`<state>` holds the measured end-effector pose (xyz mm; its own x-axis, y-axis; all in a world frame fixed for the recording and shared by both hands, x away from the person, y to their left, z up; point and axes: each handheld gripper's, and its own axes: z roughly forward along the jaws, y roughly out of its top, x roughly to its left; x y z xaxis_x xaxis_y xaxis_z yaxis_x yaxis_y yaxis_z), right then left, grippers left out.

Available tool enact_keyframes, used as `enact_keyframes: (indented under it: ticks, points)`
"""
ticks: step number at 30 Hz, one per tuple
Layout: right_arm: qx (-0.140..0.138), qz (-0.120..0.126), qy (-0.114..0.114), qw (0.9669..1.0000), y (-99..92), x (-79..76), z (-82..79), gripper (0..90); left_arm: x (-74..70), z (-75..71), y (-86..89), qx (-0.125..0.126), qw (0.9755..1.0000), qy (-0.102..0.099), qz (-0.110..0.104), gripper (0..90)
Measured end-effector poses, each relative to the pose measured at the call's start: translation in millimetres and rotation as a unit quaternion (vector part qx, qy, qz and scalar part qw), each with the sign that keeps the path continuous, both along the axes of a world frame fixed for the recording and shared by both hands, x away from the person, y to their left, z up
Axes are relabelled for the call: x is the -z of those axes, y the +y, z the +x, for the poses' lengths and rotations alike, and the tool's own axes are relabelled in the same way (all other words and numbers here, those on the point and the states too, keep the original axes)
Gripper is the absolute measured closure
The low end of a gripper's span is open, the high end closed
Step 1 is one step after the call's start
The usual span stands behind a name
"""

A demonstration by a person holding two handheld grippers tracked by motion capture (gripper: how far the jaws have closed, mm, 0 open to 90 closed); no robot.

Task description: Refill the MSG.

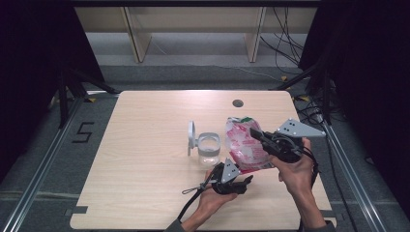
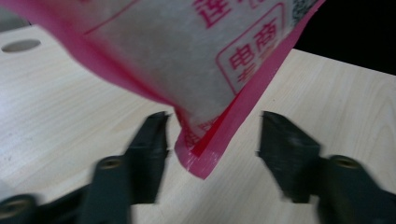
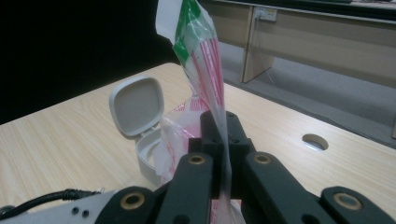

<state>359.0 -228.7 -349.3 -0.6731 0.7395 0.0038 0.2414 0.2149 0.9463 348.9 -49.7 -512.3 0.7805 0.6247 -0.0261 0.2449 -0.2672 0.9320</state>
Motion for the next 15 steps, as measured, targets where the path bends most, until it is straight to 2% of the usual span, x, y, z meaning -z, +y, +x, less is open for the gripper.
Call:
enact_keyframes:
  ticks: [2, 3, 4, 5, 7, 8, 9, 11, 15]
  points:
    - [-0.002, -0.007, -0.004, 1.0, 1.2, -0.7, 1.2, 90.0, 0.4, -0.2, 1.3, -0.011, 0.9997, 0.005, -0.02, 57.7]
    - [-0.002, -0.007, -0.004, 1.0, 1.2, -0.7, 1.2, 90.0, 0.4, -0.2, 1.3, -0.011, 0.9997, 0.005, -0.02, 60.7]
    - [0.001, -0.006, -0.007, 1.0, 5.2, 0.0, 2.3, 90.0, -0.4, -1.0, 3.8, -0.023, 0.9989, 0.009, -0.039, 66.3]
    - [0.003, -0.007, -0.007, 0.9999, 6.1, -0.2, 2.2, 90.0, -1.0, -2.4, 4.3, -0.028, 0.9983, 0.016, -0.049, 67.8]
    - [-0.004, 0.0, 0.0, 1.0, 7.5, -1.5, 3.7, 90.0, -1.6, -5.4, 6.1, -0.034, 0.9979, 0.013, -0.054, 68.6]
    - [-0.001, -0.002, -0.004, 1.0, 8.7, -2.5, 4.8, 90.0, -1.4, -6.1, 6.3, -0.037, 0.9973, 0.014, -0.062, 69.2]
    - [-0.003, -0.005, 0.003, 1.0, 10.0, -4.3, 5.0, 90.0, -2.1, -7.1, 6.7, -0.041, 0.9973, 0.013, -0.06, 69.6]
    - [-0.014, -0.007, -0.004, 0.9999, 13.5, -6.0, 8.2, 90.0, -1.9, -6.4, 6.7, -0.039, 0.9965, 0.012, -0.073, 70.2]
    - [-0.011, -0.014, 0.006, 0.9998, 18.9, -9.6, 13.6, 90.0, -3.1, -6.8, 7.7, -0.054, 0.9959, 0.009, -0.072, 70.5]
